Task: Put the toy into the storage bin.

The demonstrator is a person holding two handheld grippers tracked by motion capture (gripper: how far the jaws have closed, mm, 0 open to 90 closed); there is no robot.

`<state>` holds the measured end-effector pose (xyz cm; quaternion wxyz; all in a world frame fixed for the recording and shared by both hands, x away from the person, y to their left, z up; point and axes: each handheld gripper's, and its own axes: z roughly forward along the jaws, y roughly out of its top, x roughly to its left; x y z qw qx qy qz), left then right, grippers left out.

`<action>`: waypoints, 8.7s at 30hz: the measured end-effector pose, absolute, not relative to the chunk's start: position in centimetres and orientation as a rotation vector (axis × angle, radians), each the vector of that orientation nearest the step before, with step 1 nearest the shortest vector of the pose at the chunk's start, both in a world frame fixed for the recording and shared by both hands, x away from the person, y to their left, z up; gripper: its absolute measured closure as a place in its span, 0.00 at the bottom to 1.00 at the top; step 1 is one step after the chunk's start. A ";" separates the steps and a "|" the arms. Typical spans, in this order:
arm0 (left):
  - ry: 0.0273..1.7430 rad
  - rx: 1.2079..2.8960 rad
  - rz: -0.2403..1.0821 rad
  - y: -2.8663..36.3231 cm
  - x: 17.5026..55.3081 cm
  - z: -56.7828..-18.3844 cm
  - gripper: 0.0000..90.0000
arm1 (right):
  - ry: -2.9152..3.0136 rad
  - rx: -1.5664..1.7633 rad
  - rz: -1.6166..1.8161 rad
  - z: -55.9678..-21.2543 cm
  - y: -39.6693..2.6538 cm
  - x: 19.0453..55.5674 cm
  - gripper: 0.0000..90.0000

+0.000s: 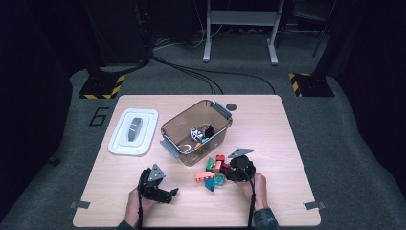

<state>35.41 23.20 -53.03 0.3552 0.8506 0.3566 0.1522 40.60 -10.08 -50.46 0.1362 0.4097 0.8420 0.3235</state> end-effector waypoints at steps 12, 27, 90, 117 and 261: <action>0.922 2.198 0.393 23.2 35.4 -53.0 0.02 | 2.401 1.250 0.957 -50.4 -11.1 40.4 0.61; 0.921 2.198 0.393 23.2 35.4 -53.0 0.02 | 2.376 1.293 0.963 -50.2 -11.6 40.9 0.35; 0.922 2.198 0.394 23.2 35.4 -53.0 0.02 | 2.277 1.262 1.112 -46.5 -13.1 41.5 0.52; 0.921 2.198 0.394 23.2 35.4 -53.0 0.02 | 2.229 1.175 1.144 -40.4 -12.0 43.8 0.52; 0.922 2.197 0.394 23.2 35.4 -53.0 0.02 | 2.456 0.949 1.090 -45.9 -9.4 40.2 0.65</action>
